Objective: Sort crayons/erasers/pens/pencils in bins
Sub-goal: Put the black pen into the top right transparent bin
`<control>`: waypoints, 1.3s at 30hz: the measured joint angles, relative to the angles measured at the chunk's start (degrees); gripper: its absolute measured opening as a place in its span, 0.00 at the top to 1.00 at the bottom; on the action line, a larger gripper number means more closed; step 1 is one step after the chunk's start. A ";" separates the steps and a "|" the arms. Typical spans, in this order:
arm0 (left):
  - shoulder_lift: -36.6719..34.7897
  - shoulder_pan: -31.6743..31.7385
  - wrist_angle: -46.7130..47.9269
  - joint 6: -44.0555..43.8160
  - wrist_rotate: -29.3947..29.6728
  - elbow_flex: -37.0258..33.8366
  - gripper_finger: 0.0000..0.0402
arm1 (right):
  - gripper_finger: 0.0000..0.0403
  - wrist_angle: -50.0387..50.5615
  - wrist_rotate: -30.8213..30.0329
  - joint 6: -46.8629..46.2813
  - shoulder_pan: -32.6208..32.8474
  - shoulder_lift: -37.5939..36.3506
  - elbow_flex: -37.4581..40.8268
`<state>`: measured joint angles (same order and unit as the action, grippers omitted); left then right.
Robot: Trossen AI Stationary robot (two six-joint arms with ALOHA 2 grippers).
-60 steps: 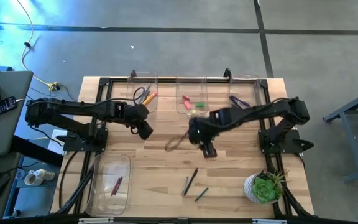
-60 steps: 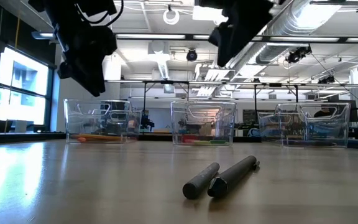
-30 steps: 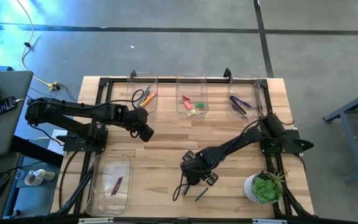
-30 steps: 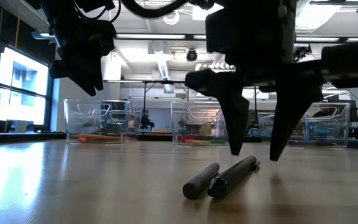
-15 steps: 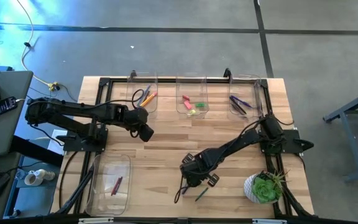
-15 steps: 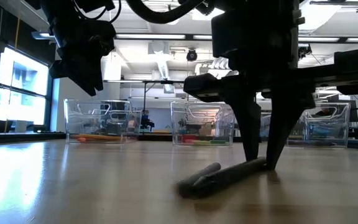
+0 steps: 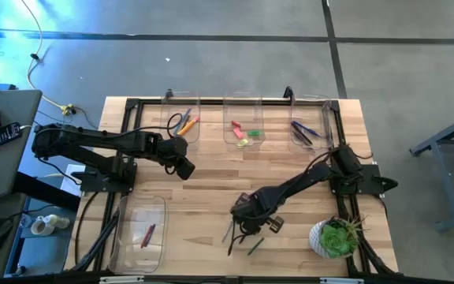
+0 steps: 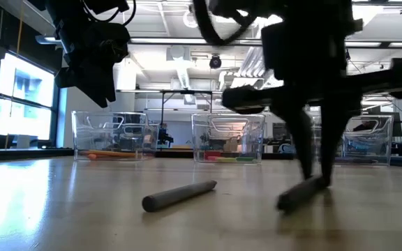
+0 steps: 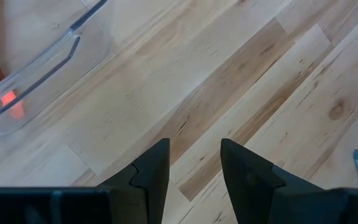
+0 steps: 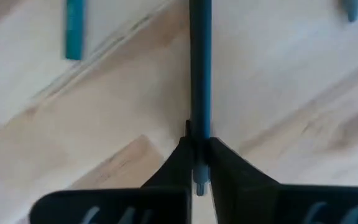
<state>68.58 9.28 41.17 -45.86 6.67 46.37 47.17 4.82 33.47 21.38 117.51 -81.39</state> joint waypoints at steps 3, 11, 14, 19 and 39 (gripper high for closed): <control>0.00 0.02 -0.02 -0.01 0.06 0.00 0.67 | 0.99 0.14 0.23 -2.80 -0.76 -2.93 0.06; 0.00 0.02 -0.38 3.23 1.35 0.00 0.67 | 0.99 0.80 -0.96 -13.61 -6.14 -11.66 -0.08; 0.00 0.00 -0.58 4.02 1.35 0.00 0.67 | 0.99 1.71 -4.18 -17.71 -8.94 -15.03 -0.08; 0.00 -0.86 -0.40 6.13 1.11 0.33 0.67 | 0.99 4.80 -10.71 -25.21 -15.03 -21.61 -0.13; 0.34 -3.08 0.44 19.55 4.06 21.83 0.67 | 0.99 26.70 -29.44 -47.20 -48.17 -37.20 -0.21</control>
<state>68.92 6.20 41.61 -26.30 10.73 68.20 73.88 -24.62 -13.73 -26.78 80.31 -81.60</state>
